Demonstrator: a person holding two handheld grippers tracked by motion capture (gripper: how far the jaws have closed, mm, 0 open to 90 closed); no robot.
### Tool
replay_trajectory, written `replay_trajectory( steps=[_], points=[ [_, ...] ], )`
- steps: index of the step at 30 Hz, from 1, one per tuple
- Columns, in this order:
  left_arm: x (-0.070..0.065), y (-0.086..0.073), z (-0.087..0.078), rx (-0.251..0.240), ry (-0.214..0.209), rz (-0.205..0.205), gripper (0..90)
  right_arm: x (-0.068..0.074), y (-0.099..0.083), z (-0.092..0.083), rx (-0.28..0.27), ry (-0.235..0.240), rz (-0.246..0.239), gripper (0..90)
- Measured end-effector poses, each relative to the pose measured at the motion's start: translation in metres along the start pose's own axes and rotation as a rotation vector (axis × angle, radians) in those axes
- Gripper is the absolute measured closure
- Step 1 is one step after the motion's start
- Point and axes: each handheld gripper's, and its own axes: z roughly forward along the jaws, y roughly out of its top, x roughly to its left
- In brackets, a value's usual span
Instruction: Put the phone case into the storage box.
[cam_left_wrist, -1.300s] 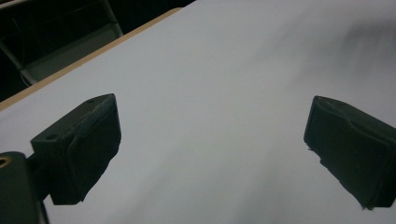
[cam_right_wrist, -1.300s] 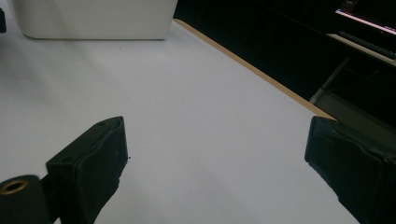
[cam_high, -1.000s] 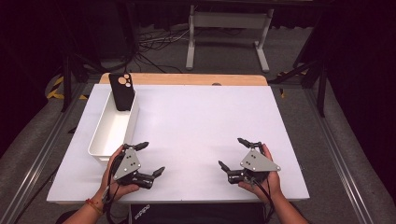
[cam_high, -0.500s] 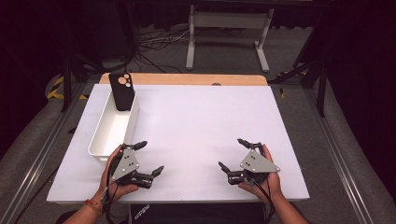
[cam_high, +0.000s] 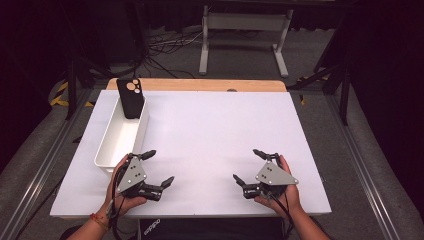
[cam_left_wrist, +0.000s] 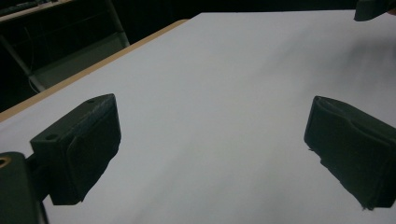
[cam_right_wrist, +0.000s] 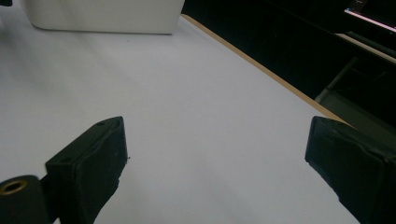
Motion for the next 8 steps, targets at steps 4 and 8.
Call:
replay_trajectory(
  steps=[4, 8],
  points=[
    [0.0006, 0.0003, -0.0003, -0.003, 0.002, 0.004, 4.4, 0.001, -0.0002, 0.0004, 0.004, 0.002, -0.005, 6.1],
    [0.0017, 0.0008, 0.0005, -0.01, 0.002, -0.012, 4.6, 0.0004, -0.0007, 0.001, 0.005, 0.003, -0.009, 6.1]
  ],
)
